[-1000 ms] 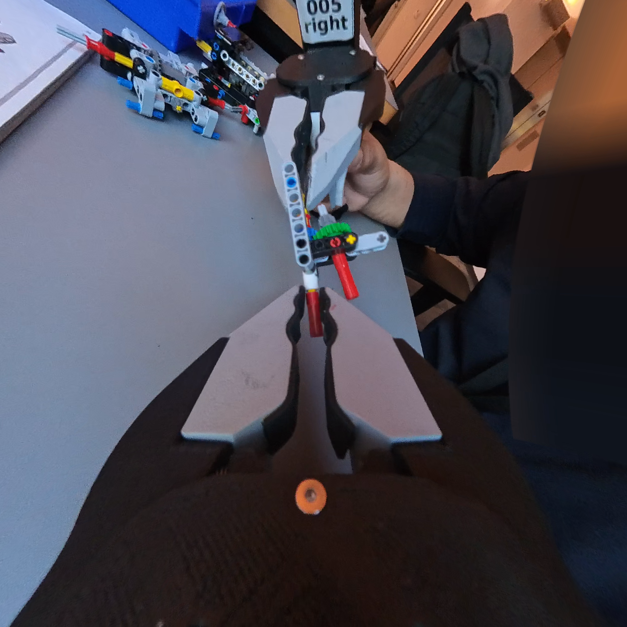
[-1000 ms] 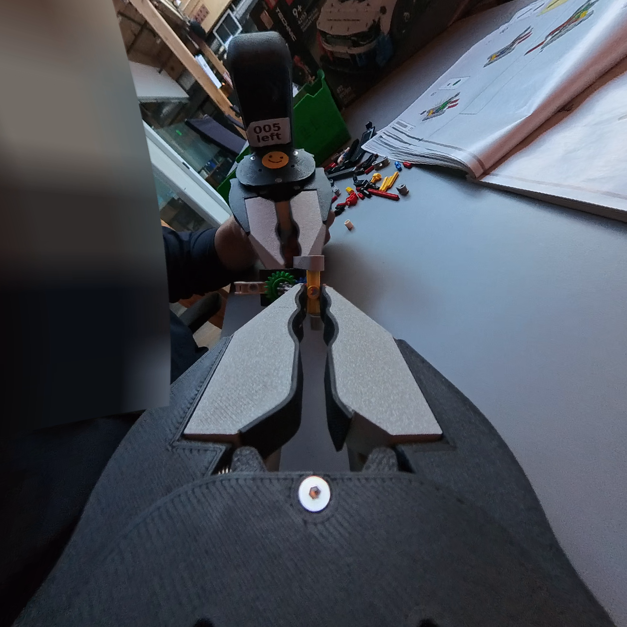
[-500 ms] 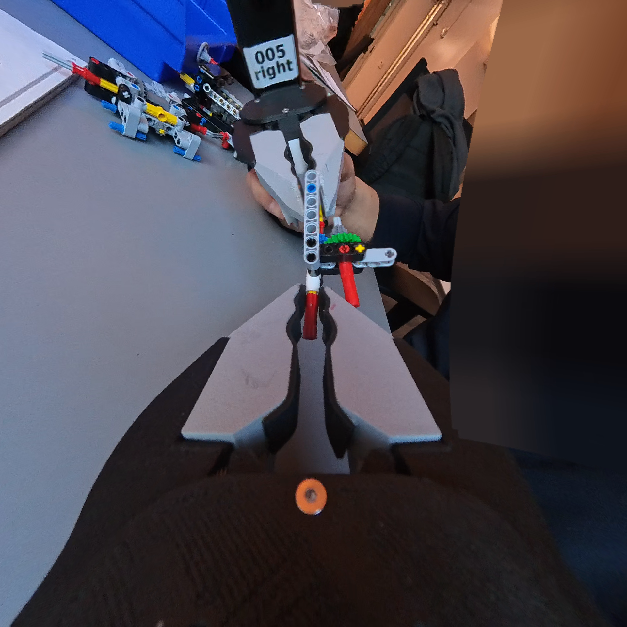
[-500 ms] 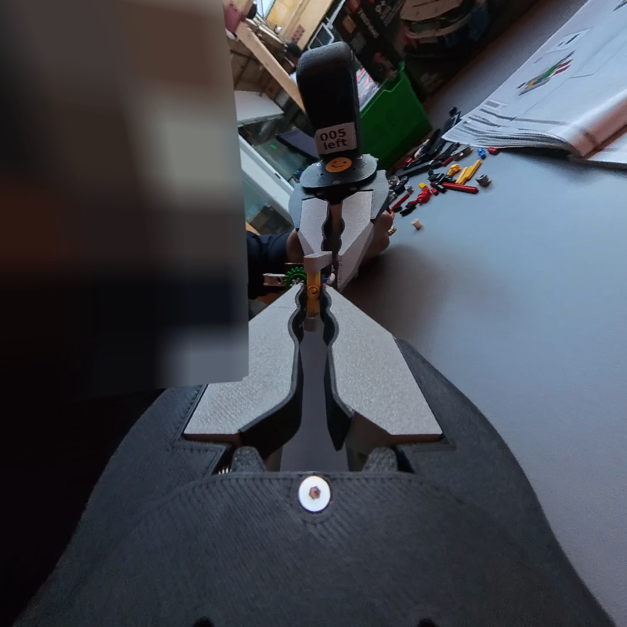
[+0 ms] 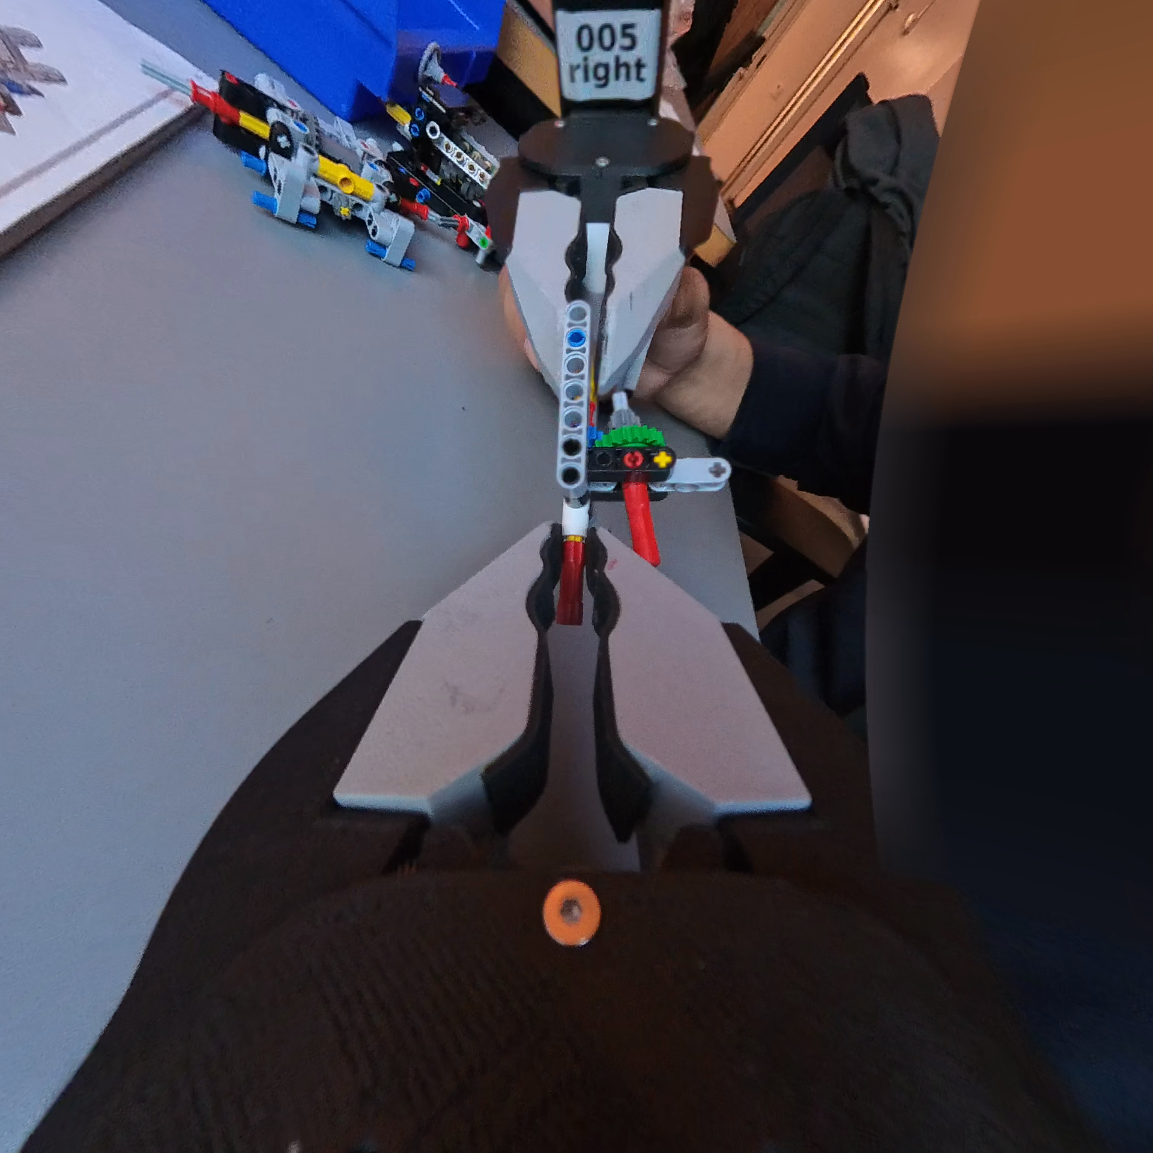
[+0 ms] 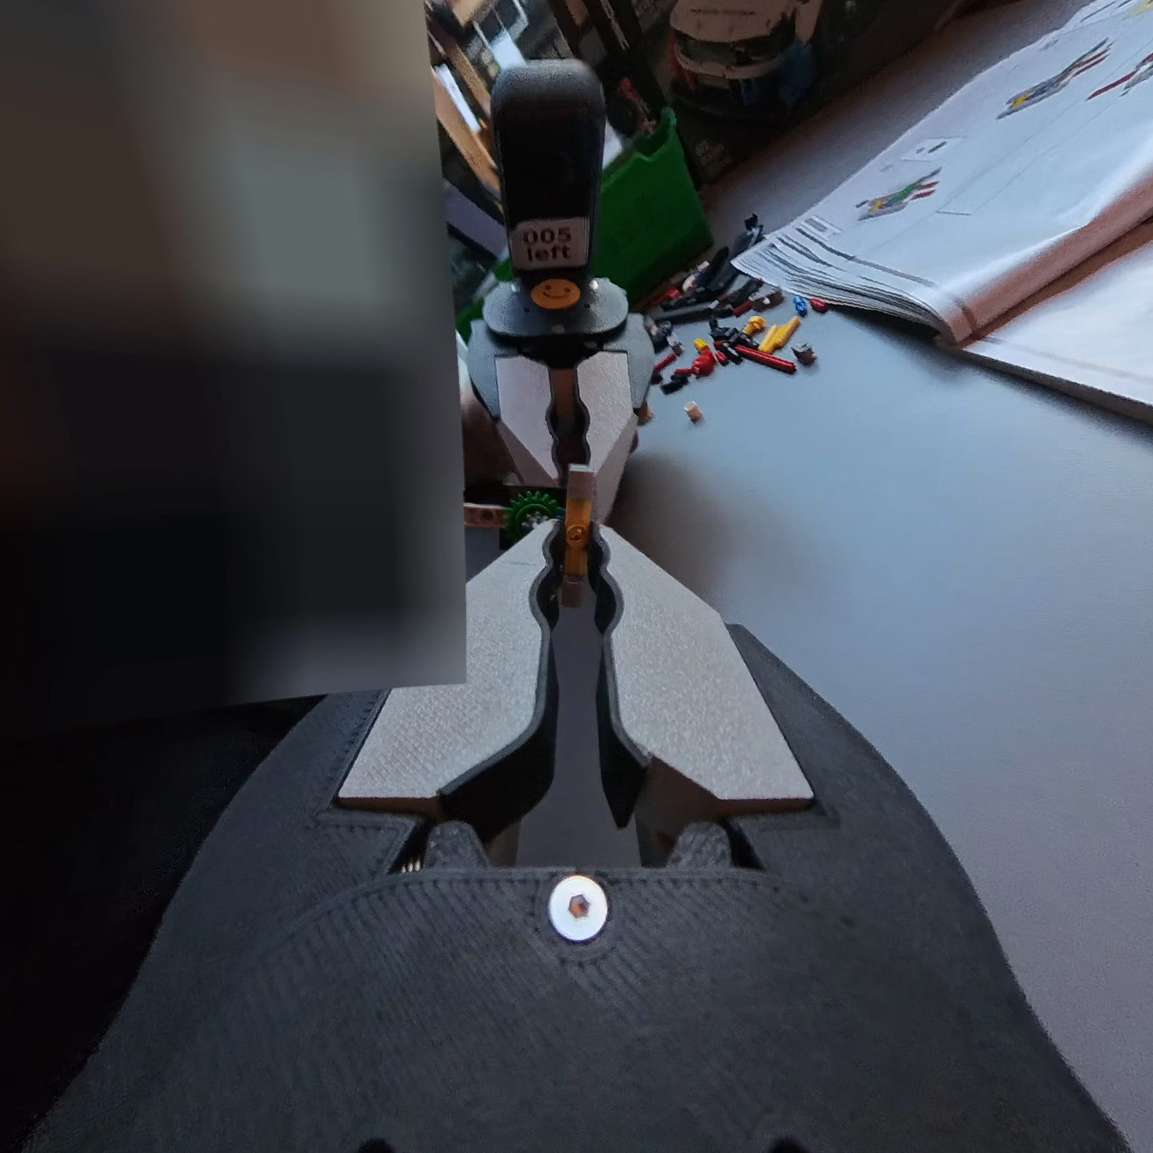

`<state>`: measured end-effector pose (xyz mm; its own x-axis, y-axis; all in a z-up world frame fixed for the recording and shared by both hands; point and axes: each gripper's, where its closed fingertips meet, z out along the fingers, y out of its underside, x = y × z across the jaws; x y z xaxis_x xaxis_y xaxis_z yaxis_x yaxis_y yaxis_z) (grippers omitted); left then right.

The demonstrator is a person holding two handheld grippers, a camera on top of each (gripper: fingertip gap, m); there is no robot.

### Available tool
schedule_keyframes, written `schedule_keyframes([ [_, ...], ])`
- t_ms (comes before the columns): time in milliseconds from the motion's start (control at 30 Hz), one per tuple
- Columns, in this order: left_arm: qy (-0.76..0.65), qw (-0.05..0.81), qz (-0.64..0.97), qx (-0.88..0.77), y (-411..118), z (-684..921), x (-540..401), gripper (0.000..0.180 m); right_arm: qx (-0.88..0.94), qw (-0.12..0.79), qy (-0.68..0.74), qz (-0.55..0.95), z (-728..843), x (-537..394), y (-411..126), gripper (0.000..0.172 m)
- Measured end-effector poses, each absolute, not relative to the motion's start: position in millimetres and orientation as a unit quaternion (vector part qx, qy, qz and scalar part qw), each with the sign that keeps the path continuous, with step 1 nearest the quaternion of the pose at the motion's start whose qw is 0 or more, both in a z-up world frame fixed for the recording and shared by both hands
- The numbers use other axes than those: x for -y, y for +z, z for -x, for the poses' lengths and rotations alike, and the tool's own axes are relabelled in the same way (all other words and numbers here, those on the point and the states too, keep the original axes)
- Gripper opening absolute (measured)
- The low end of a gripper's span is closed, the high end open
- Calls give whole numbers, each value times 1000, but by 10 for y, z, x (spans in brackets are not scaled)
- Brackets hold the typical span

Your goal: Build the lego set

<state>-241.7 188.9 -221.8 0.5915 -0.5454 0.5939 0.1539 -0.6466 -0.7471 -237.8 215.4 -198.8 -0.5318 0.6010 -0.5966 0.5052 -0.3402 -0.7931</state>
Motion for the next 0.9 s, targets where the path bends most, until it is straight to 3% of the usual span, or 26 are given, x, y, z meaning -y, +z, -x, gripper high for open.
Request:
schedule_keyframes([
  [33,-445,396,795,-118,-2221,2421,-1884,3,586,47,648,483,2376,-2153,-2021,4],
  [900,-418,398,813,-74,-2300,2511,-1942,3,647,118,610,442,2383,-2065,-2042,4],
])
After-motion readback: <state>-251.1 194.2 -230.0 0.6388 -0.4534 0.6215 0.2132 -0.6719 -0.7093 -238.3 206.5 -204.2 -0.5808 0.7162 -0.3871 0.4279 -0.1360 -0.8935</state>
